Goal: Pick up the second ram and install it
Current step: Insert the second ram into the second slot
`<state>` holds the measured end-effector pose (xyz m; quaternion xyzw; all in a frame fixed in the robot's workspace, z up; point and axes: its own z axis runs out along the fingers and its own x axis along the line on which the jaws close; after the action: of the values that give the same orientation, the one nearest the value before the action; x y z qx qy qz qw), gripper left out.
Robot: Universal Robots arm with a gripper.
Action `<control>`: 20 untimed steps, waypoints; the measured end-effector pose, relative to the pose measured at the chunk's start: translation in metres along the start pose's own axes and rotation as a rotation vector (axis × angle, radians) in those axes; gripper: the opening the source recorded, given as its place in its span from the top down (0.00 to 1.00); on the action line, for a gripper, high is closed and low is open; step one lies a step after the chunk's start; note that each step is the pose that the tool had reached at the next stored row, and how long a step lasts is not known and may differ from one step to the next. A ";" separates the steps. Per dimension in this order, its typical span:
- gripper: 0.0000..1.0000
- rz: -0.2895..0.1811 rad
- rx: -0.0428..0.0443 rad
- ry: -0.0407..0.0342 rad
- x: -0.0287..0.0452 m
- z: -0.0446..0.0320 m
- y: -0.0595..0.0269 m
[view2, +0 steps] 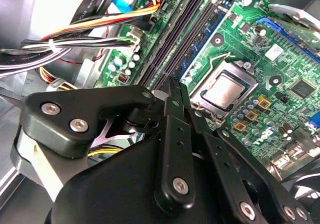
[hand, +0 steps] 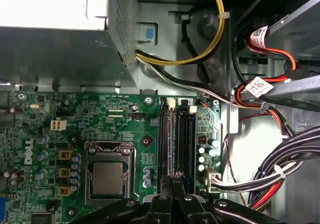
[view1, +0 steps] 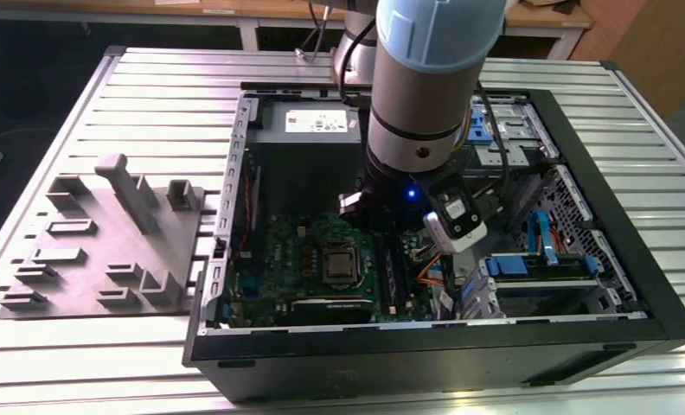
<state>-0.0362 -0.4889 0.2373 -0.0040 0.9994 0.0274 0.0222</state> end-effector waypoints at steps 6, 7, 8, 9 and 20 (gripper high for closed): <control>0.89 0.000 -0.0003 -0.0001 -0.0002 0.0047 -0.0002; 0.89 0.000 -0.0002 -0.0001 -0.0002 0.0057 -0.0003; 0.89 0.000 -0.0002 -0.0001 -0.0001 0.0064 -0.0003; 0.89 0.000 0.0000 0.0000 -0.0001 0.0064 -0.0004; 0.89 0.000 -0.0001 0.0000 0.0000 0.0082 -0.0004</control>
<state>-0.0358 -0.4889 0.2291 -0.0040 0.9994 0.0275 0.0222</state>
